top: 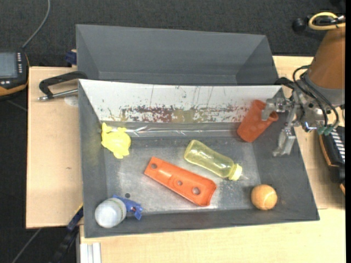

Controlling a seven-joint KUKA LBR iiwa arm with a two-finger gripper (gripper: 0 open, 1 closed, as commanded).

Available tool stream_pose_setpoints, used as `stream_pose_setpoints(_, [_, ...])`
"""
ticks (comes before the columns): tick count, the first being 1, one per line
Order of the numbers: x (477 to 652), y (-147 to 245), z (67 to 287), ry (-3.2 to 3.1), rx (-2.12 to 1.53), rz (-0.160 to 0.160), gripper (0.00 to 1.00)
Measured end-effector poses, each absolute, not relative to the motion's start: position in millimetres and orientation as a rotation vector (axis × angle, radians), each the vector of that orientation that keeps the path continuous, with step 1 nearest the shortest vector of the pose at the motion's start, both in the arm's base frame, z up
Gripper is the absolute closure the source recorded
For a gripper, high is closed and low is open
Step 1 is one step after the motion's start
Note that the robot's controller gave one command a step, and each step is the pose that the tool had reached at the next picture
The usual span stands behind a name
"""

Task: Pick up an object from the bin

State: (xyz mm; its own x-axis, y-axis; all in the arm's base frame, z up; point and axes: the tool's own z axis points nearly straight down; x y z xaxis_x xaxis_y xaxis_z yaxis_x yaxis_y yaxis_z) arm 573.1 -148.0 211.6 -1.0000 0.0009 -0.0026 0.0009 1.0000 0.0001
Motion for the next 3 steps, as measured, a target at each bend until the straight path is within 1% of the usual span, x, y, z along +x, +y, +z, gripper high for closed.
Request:
stream_pose_setpoints(1, [536.1,-120,160,3.137,0.001,-0.001,0.0])
stream_pose_setpoints(2, [525.7,-117,112,3.136,0.127,0.003,0.0])
stream_pose_setpoints(3, [525.8,-79,94,3.133,0.203,0.002,0.0])
